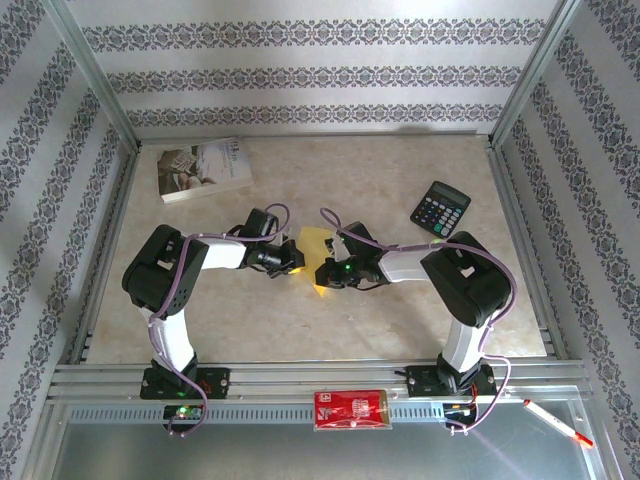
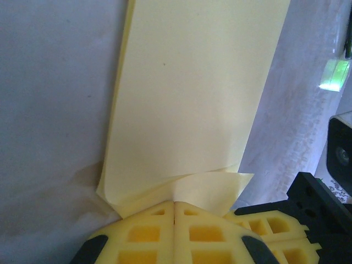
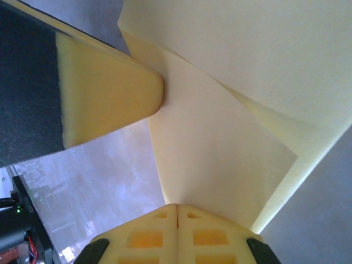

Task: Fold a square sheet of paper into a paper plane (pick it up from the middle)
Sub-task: Third fold the triangle at the center of the table.

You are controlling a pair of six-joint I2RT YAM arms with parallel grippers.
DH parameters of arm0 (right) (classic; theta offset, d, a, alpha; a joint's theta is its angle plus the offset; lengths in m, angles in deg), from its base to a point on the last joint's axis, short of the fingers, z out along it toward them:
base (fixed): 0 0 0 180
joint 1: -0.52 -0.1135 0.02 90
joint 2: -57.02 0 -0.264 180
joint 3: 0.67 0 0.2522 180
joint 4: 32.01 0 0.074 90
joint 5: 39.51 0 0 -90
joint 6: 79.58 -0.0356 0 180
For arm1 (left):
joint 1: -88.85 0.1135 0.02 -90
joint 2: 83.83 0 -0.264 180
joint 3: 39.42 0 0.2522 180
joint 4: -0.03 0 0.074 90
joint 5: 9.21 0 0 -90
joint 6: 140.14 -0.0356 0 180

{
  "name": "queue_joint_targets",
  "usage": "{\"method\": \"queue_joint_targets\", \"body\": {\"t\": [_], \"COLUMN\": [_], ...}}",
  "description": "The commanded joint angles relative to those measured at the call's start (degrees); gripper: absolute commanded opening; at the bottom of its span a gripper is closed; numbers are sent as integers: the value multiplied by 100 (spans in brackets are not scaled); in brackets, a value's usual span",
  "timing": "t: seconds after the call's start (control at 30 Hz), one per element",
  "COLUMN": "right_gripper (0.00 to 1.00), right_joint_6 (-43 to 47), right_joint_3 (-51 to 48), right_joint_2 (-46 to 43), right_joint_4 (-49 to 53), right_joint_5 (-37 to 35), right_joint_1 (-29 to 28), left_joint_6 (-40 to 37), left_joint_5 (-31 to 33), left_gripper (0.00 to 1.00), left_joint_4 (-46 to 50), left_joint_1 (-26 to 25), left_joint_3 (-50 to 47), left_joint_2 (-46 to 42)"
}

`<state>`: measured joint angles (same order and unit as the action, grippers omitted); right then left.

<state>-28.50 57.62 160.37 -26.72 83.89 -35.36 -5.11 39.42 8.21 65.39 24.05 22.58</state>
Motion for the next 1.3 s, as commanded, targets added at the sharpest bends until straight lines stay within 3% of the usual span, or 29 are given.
{"method": "queue_joint_targets", "body": {"t": [0.0, 0.6, 0.83, 1.1, 1.27], "right_gripper": [0, 0, 0, 0, 14], "right_joint_6": [-46, -2, 41, 504, 375], "right_joint_3": [-437, -686, -929, -1076, -852], "right_joint_2": [229, -29, -336, -1491, -1995], "right_joint_4": [1259, 1482, 1532, 1442, 1229], "right_joint_5": [-517, -616, -483, 232, -126], "right_joint_1": [-24, -86, -85, 8, 227], "left_joint_6": [-60, -318, -274, -165, -118], "left_joint_5": [133, 366, 437, 314, 331], "left_gripper": [0, 0, 6, 24, 31], "left_joint_4": [131, 354, 303, 283, 261], "left_joint_1": [136, 658, 719, 329, -294], "left_joint_3": [163, 501, 375, -460, -752], "left_joint_2": [125, 456, -29, -1001, -1392]}}
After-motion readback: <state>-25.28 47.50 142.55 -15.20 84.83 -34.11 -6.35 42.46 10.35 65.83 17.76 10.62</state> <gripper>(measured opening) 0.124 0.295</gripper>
